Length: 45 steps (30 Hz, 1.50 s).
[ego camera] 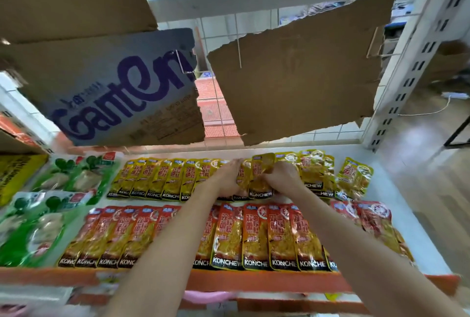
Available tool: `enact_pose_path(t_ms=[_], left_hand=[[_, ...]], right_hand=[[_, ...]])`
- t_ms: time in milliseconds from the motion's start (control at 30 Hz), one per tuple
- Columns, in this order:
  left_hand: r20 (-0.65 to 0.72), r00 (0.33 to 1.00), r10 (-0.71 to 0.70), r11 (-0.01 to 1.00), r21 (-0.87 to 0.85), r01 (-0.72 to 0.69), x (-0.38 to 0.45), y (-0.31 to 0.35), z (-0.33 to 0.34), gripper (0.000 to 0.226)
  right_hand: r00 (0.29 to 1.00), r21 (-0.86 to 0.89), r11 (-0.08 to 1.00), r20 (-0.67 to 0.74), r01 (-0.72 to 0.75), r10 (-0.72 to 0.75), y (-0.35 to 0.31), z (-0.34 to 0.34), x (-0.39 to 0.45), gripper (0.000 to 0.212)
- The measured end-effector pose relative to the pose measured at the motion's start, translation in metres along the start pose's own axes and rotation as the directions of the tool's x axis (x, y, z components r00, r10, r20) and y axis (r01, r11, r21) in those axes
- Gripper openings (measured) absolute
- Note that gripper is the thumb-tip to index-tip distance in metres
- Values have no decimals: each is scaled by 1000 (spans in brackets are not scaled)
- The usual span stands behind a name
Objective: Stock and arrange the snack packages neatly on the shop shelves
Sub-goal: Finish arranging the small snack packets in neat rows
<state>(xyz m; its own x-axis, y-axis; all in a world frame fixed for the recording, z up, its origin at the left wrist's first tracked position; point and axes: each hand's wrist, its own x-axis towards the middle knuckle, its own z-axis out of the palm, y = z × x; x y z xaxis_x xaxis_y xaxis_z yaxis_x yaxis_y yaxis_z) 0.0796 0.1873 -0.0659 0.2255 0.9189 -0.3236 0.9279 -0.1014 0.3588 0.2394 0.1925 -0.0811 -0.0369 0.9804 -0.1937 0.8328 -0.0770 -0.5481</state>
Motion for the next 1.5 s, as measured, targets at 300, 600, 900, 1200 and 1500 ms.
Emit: enact_pose_path(t_ms=[300,600,900,1200,1500], left_hand=[[41,998,36,999,5,-36,1,-2,-1,90],[42,997,61,992,-115,-56,3,-5,1,85],[-111,987,113,982,-137,-128,8,6,-2,67],[-43,958,284,958,64,-281,17,11,19,77],[-13,941,338,941,8,-338,15,4,13,78]], right_hand=[[1000,-302,953,-28,-13,5,4,-7,11,43],[976,-261,948,-164,-183,143,29,-25,8,63],[967,50,977,-146,-206,211,22,-48,10,30],[970,208,970,-183,-122,162,16,-55,5,31],[983,-253,958,-154,-137,100,20,-18,10,22]])
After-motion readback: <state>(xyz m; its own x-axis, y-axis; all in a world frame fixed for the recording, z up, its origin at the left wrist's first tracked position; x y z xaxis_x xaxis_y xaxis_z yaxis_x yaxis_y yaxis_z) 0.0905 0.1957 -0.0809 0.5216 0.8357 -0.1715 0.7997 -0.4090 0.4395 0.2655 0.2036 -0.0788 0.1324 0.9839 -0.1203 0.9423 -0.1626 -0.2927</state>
